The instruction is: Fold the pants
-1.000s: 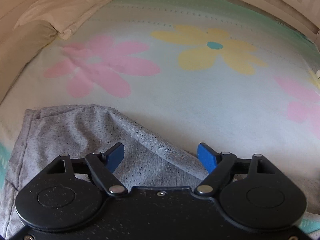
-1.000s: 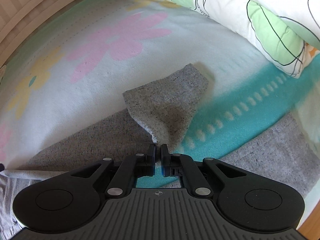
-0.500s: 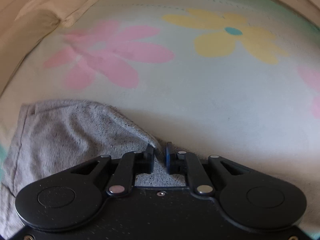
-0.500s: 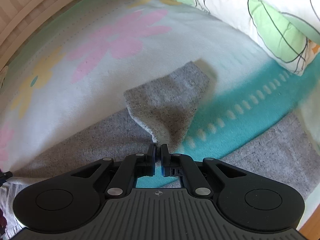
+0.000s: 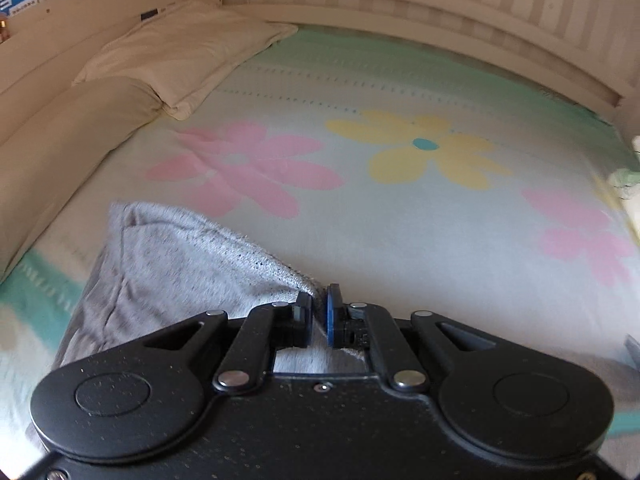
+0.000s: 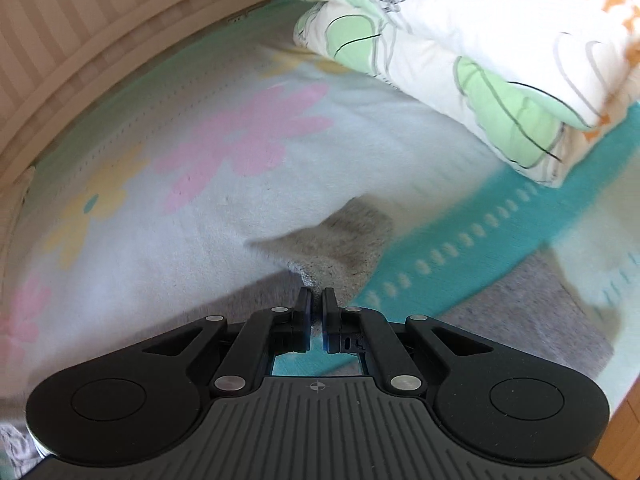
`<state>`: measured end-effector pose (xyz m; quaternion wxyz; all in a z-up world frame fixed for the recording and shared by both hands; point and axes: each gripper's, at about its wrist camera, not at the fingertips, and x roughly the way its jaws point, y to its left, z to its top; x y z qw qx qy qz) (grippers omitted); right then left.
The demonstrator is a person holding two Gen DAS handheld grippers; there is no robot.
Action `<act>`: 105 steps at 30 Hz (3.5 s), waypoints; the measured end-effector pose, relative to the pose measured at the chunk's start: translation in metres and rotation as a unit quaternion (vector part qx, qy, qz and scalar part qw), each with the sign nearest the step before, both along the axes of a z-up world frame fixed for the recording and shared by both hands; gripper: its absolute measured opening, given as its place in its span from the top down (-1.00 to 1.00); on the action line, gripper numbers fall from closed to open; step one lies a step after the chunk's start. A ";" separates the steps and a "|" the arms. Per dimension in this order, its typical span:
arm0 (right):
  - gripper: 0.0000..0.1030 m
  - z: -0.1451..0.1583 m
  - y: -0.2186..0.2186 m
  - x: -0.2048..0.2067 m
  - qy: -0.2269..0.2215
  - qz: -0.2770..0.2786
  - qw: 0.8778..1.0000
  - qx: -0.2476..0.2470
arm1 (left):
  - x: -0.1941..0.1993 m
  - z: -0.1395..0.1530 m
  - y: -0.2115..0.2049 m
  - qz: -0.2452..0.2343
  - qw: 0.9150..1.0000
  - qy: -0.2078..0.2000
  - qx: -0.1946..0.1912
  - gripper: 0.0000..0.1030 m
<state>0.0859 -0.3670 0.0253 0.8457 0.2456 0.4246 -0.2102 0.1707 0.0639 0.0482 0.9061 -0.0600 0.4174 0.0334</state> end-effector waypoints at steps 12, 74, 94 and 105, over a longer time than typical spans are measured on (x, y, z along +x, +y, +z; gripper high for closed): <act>0.90 -0.018 0.005 -0.065 0.059 0.024 0.998 -0.006 | -0.093 -0.033 0.013 -0.038 0.999 0.038 0.003 0.82; 0.86 0.023 0.031 -0.057 -0.073 0.072 0.990 -0.099 | -0.121 -0.103 0.015 -0.075 0.987 0.141 0.025 0.73; 0.86 -0.007 -0.051 -0.115 -0.009 -0.042 0.994 -0.103 | -0.121 -0.104 0.008 -0.059 0.988 0.139 0.031 0.75; 0.86 -0.065 -0.097 -0.114 0.133 -0.073 0.988 -0.031 | -0.131 -0.099 0.003 -0.081 0.987 0.136 0.038 0.74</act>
